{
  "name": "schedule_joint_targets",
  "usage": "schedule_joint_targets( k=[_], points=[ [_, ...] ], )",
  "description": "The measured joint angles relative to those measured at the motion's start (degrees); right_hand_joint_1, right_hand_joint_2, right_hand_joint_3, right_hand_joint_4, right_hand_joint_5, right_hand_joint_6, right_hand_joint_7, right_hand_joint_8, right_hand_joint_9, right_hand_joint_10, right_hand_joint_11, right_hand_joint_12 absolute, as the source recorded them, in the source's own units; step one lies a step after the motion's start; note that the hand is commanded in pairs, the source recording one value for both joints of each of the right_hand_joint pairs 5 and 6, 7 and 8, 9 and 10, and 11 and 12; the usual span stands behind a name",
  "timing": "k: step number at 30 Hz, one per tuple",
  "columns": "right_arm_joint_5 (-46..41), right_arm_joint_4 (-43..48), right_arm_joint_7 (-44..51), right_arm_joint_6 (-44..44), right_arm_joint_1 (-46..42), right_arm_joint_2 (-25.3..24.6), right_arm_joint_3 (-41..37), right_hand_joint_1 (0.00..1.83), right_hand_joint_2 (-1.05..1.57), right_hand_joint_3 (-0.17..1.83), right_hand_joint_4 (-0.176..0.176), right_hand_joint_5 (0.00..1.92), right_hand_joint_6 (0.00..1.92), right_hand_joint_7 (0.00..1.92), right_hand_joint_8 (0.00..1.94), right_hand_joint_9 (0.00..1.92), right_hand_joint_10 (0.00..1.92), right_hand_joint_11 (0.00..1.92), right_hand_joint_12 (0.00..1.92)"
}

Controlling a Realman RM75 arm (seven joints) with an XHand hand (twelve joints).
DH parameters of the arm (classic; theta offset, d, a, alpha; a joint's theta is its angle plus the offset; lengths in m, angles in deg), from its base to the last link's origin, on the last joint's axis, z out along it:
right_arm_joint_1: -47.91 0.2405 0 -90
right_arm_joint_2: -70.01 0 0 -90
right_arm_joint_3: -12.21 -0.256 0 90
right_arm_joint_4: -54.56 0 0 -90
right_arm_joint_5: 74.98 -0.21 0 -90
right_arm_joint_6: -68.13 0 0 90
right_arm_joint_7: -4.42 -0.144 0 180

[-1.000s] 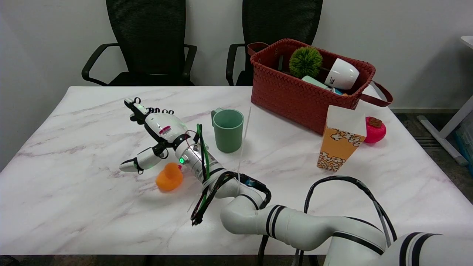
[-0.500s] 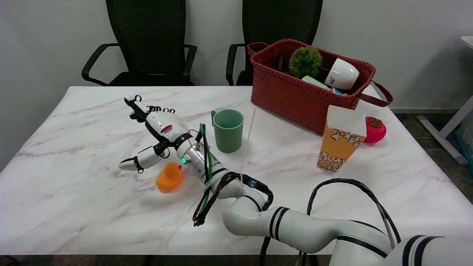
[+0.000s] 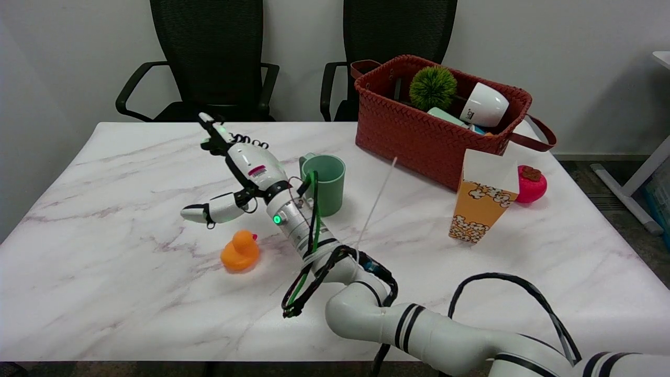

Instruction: Pick up the green mug.

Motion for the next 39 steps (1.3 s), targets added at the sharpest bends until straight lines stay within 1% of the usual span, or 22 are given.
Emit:
schedule_joint_targets(
  k=[5, 12, 17, 22, 23, 28, 29, 30, 31, 33, 34, 35, 39],
  points=[
    [-0.6, 3.9, 1.1, -0.3, -2.6, 0.6, -2.6, 1.04, 0.46, 0.47, 0.0, 0.07, 0.07, 0.47, 0.47, 0.51, 0.51, 0.5, 0.5],
    [-3.0, 7.8, 2.1, -2.4, -5.4, 1.5, -5.3, 1.04, 0.45, 0.49, 0.0, 0.09, 0.09, 0.42, 0.42, 0.47, 0.47, 0.45, 0.45],
    [-5.2, 9.6, 2.7, -4.6, -6.7, 2.2, -6.3, 1.05, 0.43, 0.5, 0.0, 0.09, 0.09, 0.37, 0.37, 0.43, 0.43, 0.35, 0.35],
    [-7.7, 10.8, 3.0, -6.4, -7.5, 2.7, -6.9, 1.05, 0.39, 0.54, 0.0, 0.06, 0.06, 0.33, 0.33, 0.36, 0.36, 0.27, 0.27],
    [-8.3, 11.1, 3.1, -6.8, -7.7, 2.8, -7.0, 1.06, 0.38, 0.54, 0.0, 0.03, 0.03, 0.31, 0.31, 0.31, 0.31, 0.17, 0.17],
    [-10.9, 11.9, 3.4, -8.6, -8.4, 3.3, -7.4, 1.07, 0.33, 0.56, 0.0, 0.0, 0.0, 0.26, 0.26, 0.23, 0.23, 0.03, 0.03],
    [-11.3, 12.0, 3.4, -8.9, -8.5, 3.4, -7.4, 1.07, 0.29, 0.58, 0.0, 0.0, 0.0, 0.24, 0.24, 0.21, 0.21, 0.01, 0.01],
    [-11.8, 12.1, 3.4, -9.3, -8.7, 3.5, -7.4, 1.08, 0.14, 0.57, 0.0, 0.0, 0.0, 0.2, 0.2, 0.18, 0.18, 0.0, 0.0],
    [-12.4, 12.3, 3.4, -9.7, -8.8, 3.6, -7.5, 1.08, 0.02, 0.52, 0.0, 0.0, 0.0, 0.15, 0.15, 0.14, 0.14, 0.0, 0.0],
    [-13.3, 12.6, 3.4, -10.4, -9.1, 3.8, -7.5, 1.07, -0.07, 0.38, 0.0, 0.0, 0.0, 0.05, 0.05, 0.09, 0.09, 0.0, 0.0],
    [-13.8, 12.7, 3.4, -10.7, -9.3, 4.0, -7.6, 1.06, -0.11, 0.27, 0.0, 0.0, 0.0, 0.01, 0.01, 0.06, 0.06, 0.0, 0.0],
    [-14.4, 13.0, 3.4, -10.9, -9.4, 4.1, -7.6, 1.05, -0.13, 0.2, 0.0, 0.0, 0.0, 0.0, 0.0, 0.04, 0.04, 0.0, 0.0],
    [-16.7, 13.8, 3.4, -11.7, -10.1, 4.7, -7.5, 1.04, -0.19, 0.05, 0.0, 0.0, 0.0, 0.0, 0.0, 0.0, 0.0, 0.0, 0.0]
  ],
)
